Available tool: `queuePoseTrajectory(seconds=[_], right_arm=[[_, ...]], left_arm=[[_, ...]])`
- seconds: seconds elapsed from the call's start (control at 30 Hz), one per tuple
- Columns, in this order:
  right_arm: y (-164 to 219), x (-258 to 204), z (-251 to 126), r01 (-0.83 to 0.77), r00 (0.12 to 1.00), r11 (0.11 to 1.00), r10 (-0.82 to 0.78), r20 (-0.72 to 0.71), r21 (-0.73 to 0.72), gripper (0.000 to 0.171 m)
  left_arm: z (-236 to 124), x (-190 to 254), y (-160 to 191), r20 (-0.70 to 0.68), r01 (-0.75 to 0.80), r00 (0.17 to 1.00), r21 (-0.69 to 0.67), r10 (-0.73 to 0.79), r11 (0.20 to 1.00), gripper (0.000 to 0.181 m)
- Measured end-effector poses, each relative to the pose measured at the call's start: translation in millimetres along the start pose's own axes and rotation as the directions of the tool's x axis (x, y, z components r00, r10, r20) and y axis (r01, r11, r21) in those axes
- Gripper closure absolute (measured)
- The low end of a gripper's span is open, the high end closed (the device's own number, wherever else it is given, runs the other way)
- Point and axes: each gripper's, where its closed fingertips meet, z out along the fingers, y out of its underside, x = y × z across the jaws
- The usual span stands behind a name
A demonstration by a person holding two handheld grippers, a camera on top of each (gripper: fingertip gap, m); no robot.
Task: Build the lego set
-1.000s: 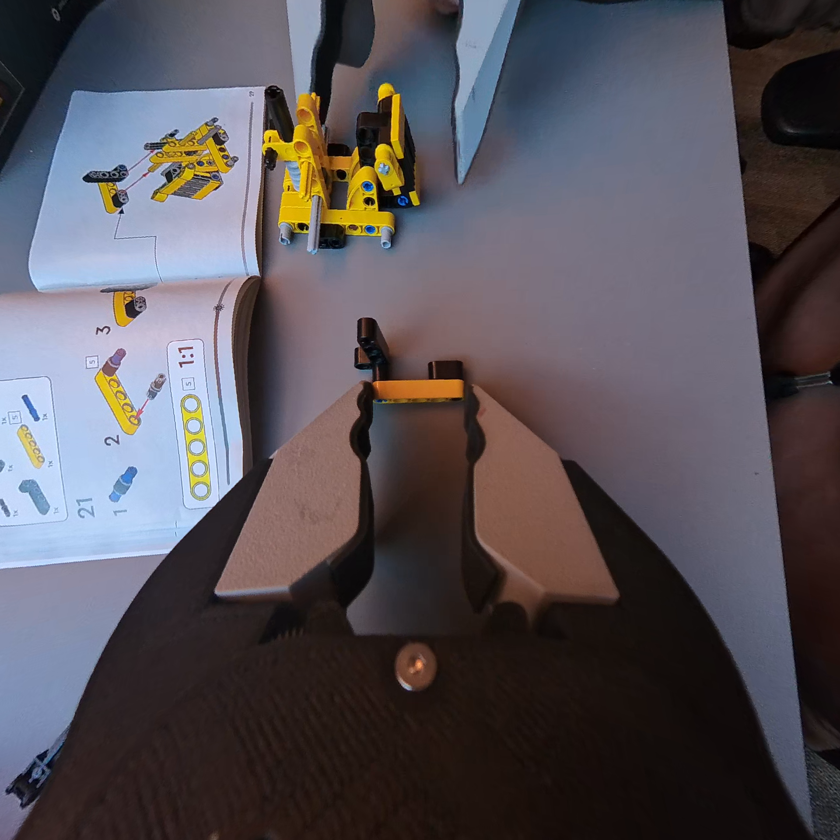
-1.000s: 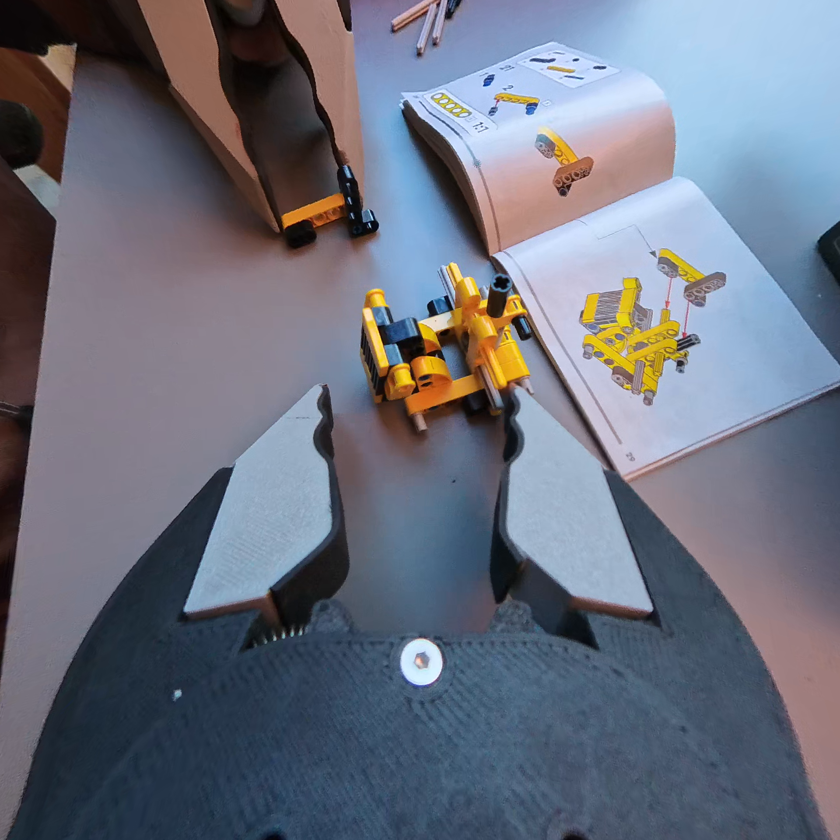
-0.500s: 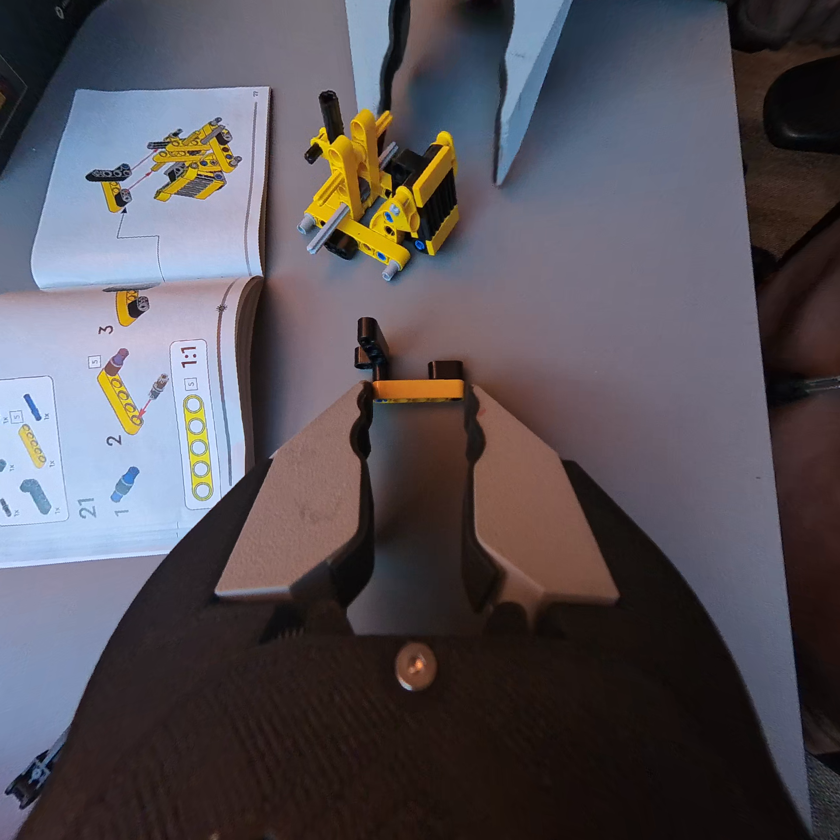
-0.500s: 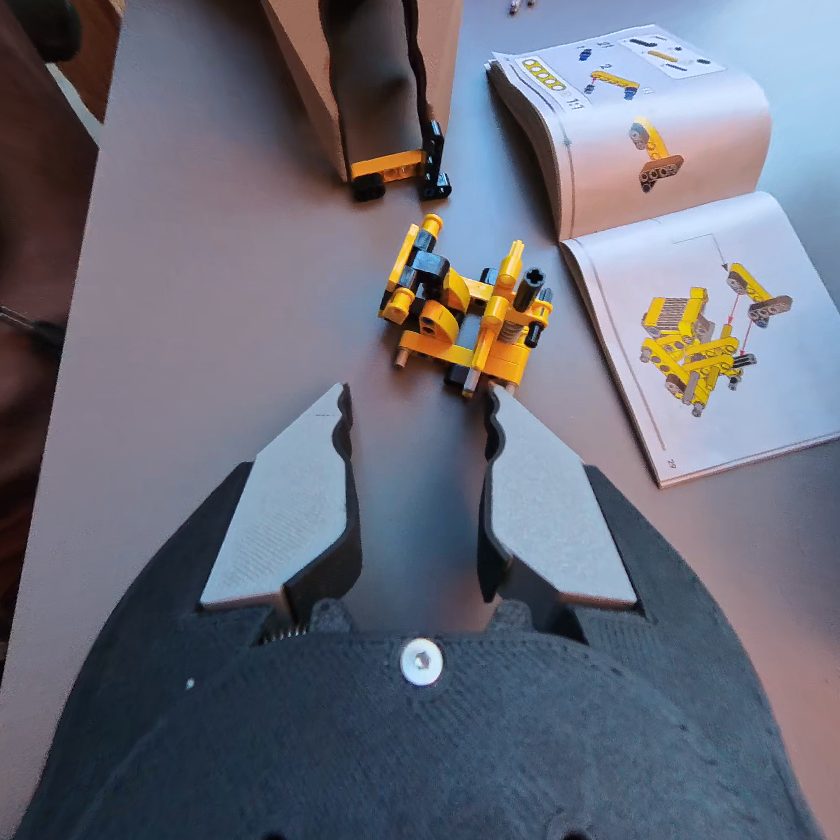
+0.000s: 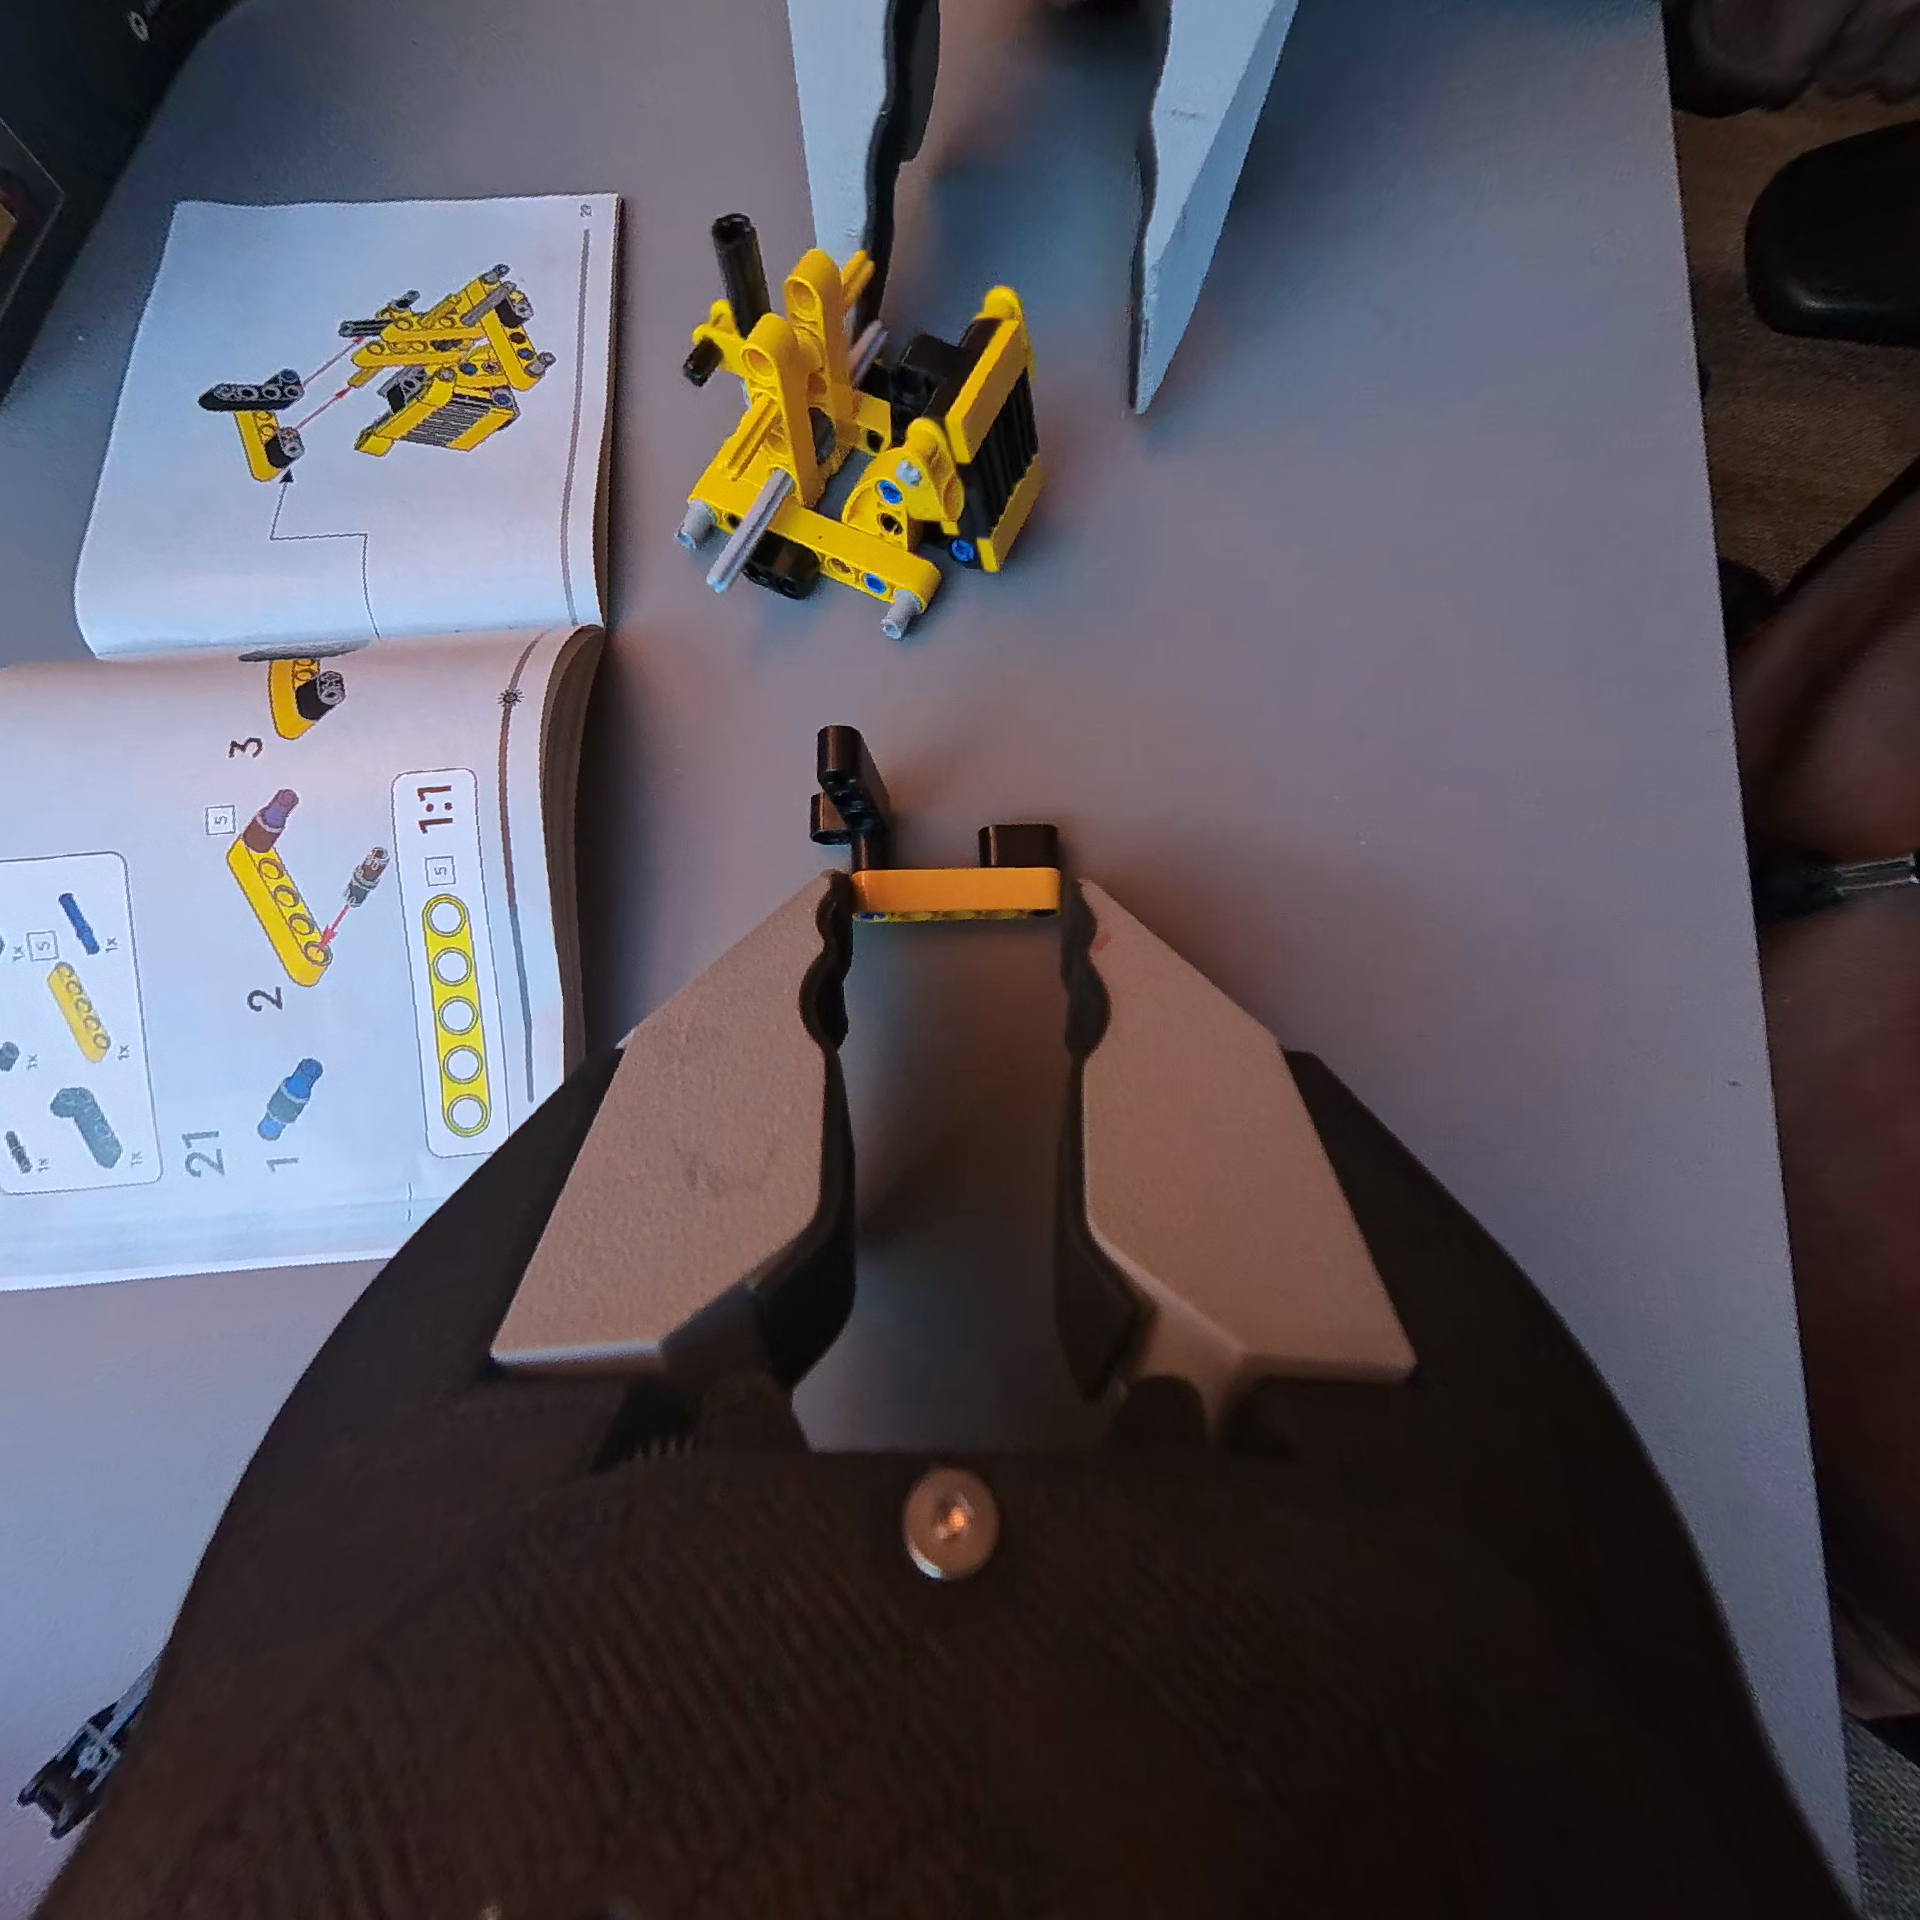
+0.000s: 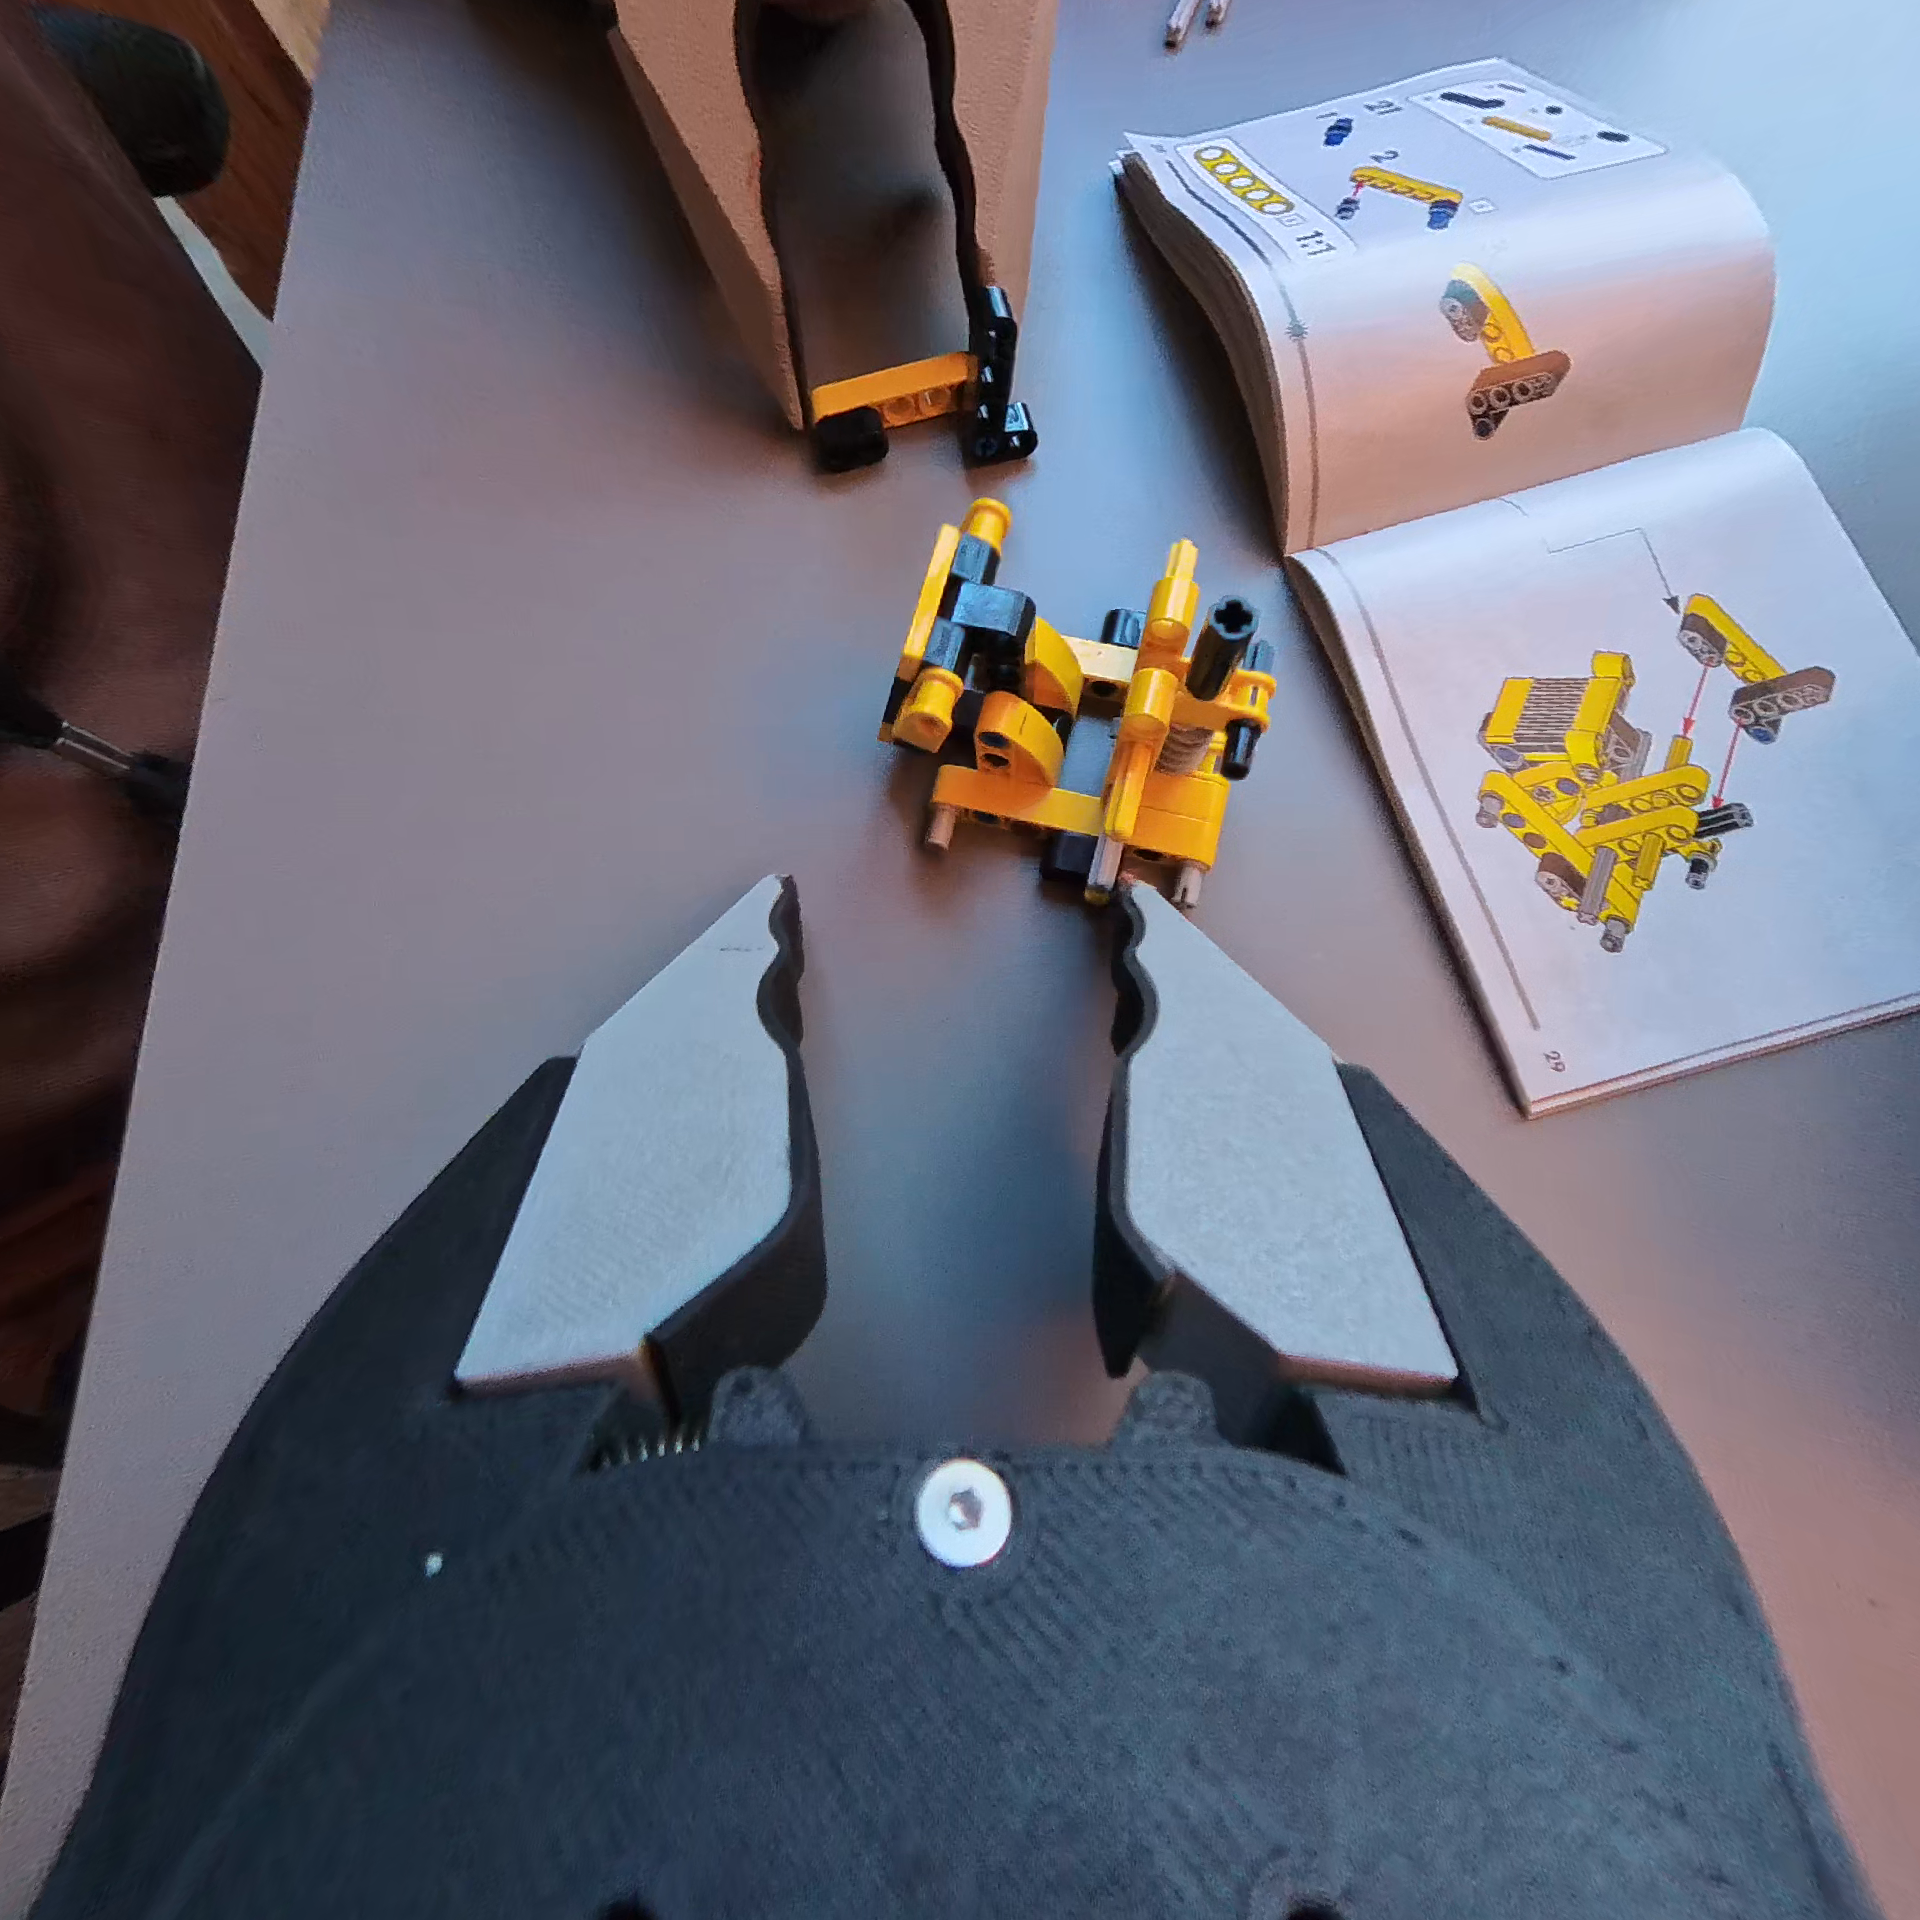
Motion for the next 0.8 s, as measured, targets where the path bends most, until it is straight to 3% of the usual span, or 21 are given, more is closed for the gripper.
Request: queuePoseTrajectory(seconds=[0.27,0.63,0.8], right_arm=[[-7,-4,-11,0.020,1.000,0.999,-0.021,0.011,0.040,0.118],[-4,17,-16,0.020,0.993,0.998,-0.014,-0.113,0.055,0.115],[-13,27,-29,0.033,0.983,0.982,0.002,-0.183,0.187,0.115]], left_arm=[[0,0,0,-0.001,0.001,1.000,0.000,-0.001,1.000,0.143],[-4,-7,4,0.010,-0.007,1.000,0.000,0.007,1.000,0.143],[-6,-11,5,0.007,-0.008,1.000,0.000,0.008,1.000,0.144]])
